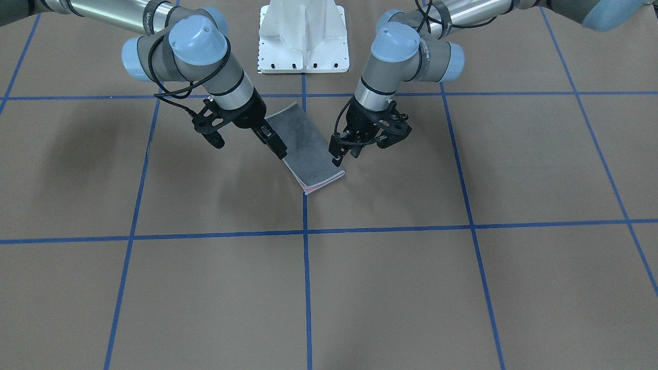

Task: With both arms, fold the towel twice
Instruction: 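Release the towel with the right gripper while the left gripper moves to its end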

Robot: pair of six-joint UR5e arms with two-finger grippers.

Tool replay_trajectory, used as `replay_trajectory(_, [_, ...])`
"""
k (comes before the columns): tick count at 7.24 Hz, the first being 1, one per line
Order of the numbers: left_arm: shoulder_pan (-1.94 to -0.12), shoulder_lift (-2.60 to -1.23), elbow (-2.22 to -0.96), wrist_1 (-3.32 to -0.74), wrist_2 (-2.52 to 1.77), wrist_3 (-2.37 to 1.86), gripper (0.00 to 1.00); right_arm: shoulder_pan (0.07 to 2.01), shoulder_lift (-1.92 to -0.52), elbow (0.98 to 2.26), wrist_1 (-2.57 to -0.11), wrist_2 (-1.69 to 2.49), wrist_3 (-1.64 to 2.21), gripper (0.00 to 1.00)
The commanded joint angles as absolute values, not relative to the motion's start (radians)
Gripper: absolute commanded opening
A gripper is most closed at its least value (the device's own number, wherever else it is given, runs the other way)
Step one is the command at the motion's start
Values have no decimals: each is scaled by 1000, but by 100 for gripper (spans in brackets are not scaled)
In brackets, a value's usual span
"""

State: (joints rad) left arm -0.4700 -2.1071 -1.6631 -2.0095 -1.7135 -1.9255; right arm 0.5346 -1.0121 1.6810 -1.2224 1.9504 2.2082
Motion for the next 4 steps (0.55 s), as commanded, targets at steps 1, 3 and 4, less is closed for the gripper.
replay_trajectory(1, [-469,-2109,-1652,-2013,-1715,-1925,67,541,-986,1637,-1220,1922,2174,100])
replay_trajectory(3, [-468,-2120,-1675,-2010,-1718,-1934,67,561,-988,1635,-1223,1922,2171,100])
replay_trajectory(4, [-447,-2120,-1690,-2008,-1715,-1946,67,578,-986,1634,-1226,1922,2137,100])
